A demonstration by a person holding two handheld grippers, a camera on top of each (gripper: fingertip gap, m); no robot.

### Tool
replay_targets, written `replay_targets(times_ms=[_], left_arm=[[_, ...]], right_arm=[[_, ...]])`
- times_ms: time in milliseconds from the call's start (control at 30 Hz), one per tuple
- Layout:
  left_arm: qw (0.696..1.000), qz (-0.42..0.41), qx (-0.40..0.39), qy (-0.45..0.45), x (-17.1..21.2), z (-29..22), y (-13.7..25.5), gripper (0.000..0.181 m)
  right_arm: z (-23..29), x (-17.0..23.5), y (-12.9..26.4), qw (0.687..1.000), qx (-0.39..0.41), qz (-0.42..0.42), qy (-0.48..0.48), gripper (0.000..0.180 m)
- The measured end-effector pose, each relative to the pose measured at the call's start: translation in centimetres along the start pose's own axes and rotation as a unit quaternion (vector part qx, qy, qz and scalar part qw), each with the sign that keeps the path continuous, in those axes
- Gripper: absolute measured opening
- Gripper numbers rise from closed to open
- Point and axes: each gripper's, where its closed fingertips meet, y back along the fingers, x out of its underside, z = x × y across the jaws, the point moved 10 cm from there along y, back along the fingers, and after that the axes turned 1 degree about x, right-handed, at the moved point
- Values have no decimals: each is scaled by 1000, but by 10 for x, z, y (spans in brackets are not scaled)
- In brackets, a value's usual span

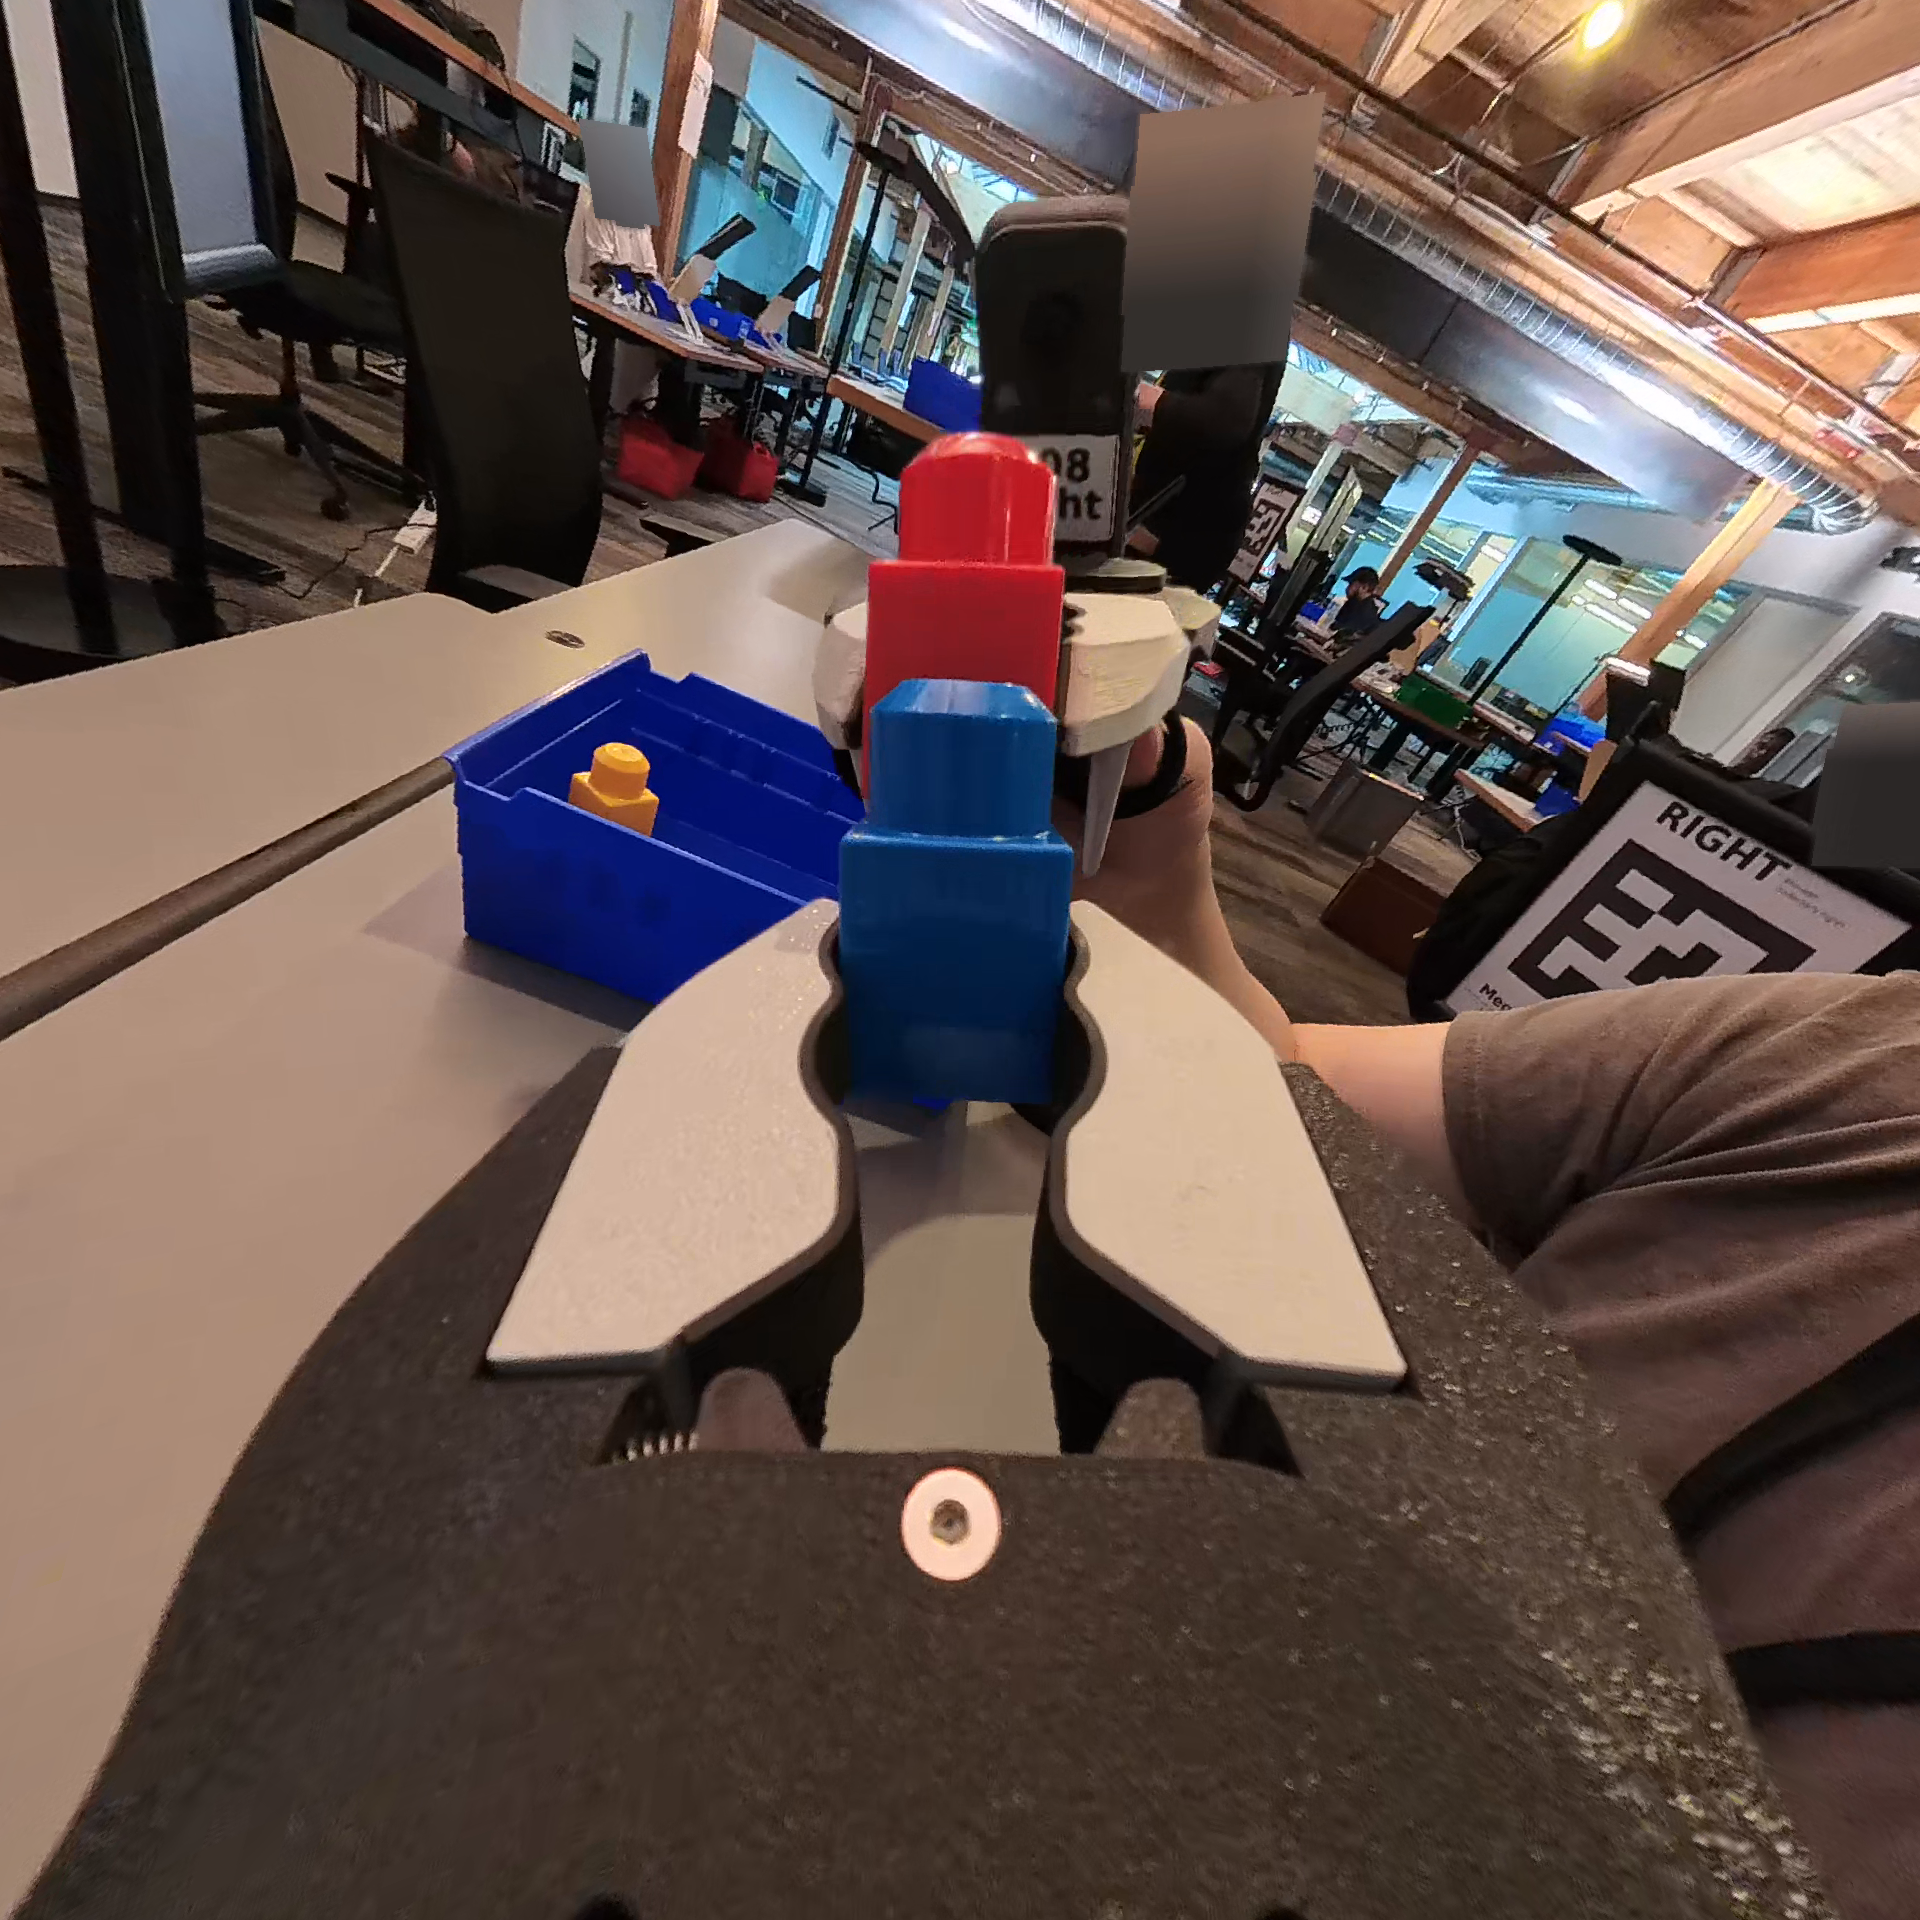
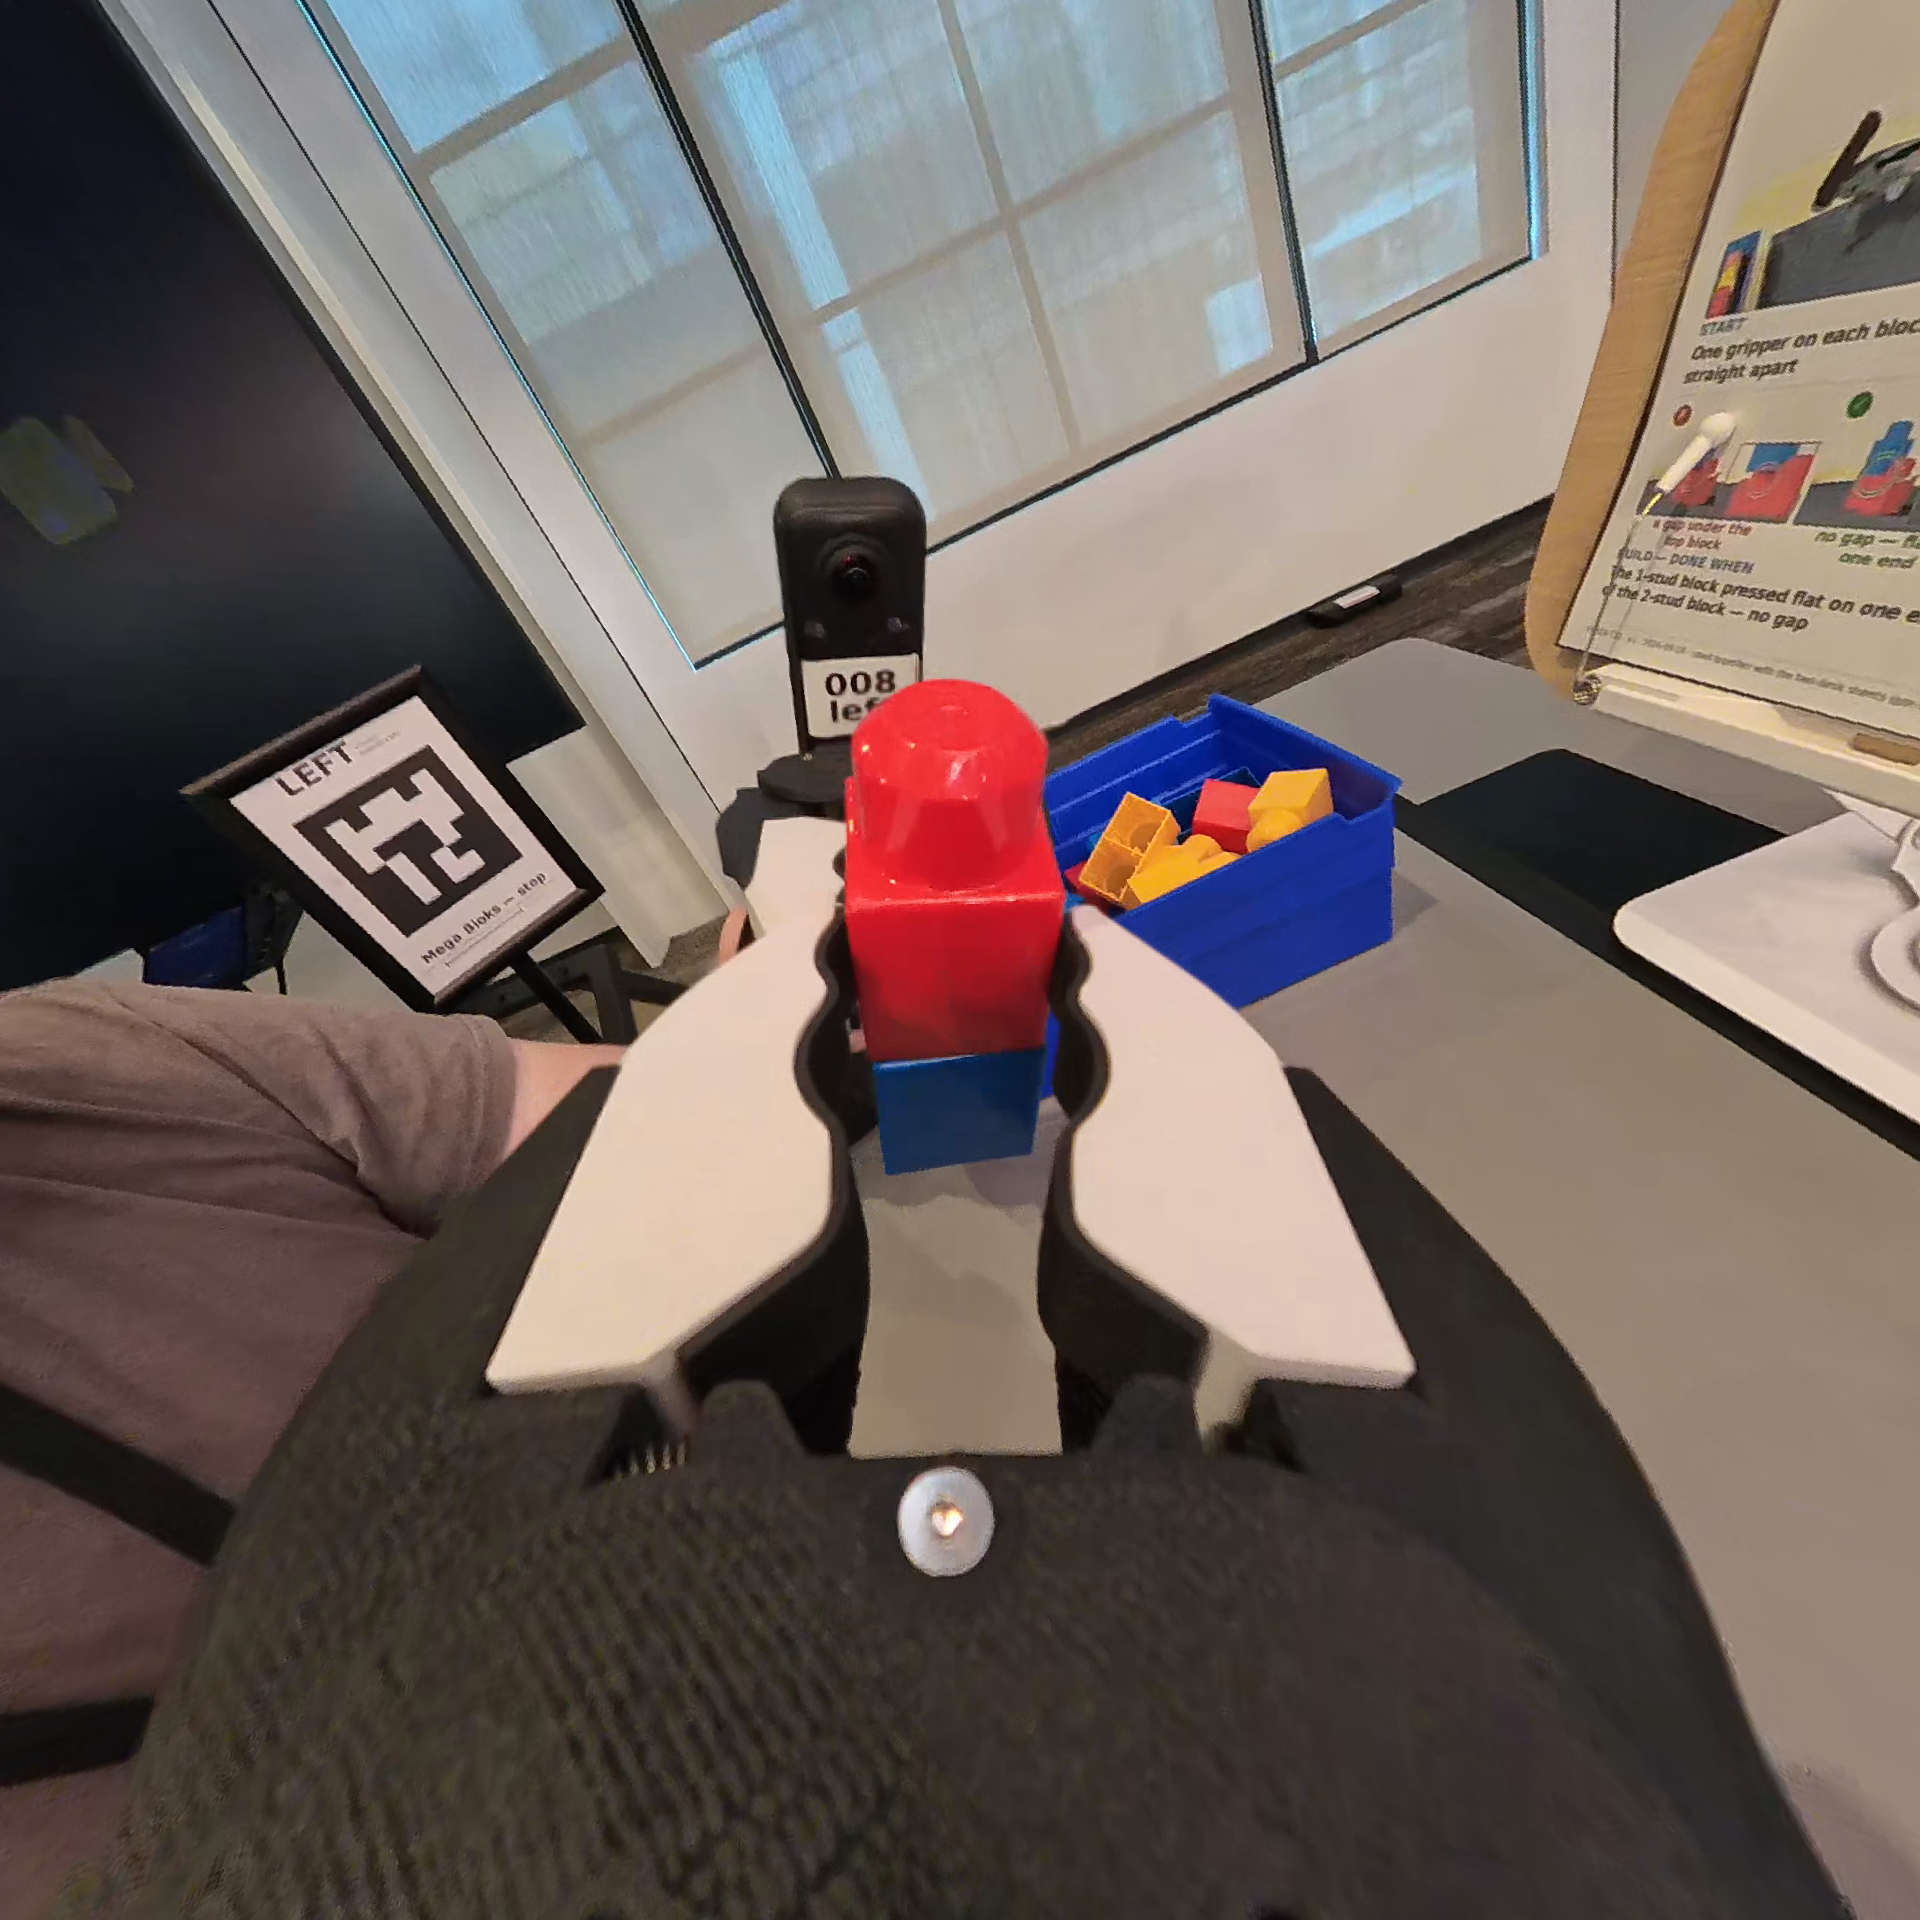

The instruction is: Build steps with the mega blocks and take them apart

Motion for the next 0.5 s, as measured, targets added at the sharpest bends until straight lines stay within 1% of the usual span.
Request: replay_targets(times_ms=[167,500], left_arm=[[1000,8,7,-12,-1,-3,0,35],[1000,9,23,4,0,-1,1,35]], right_arm=[[4,-1,1,999,-5,21,25,37],[6,0,0,999,-5,26,30,37]])
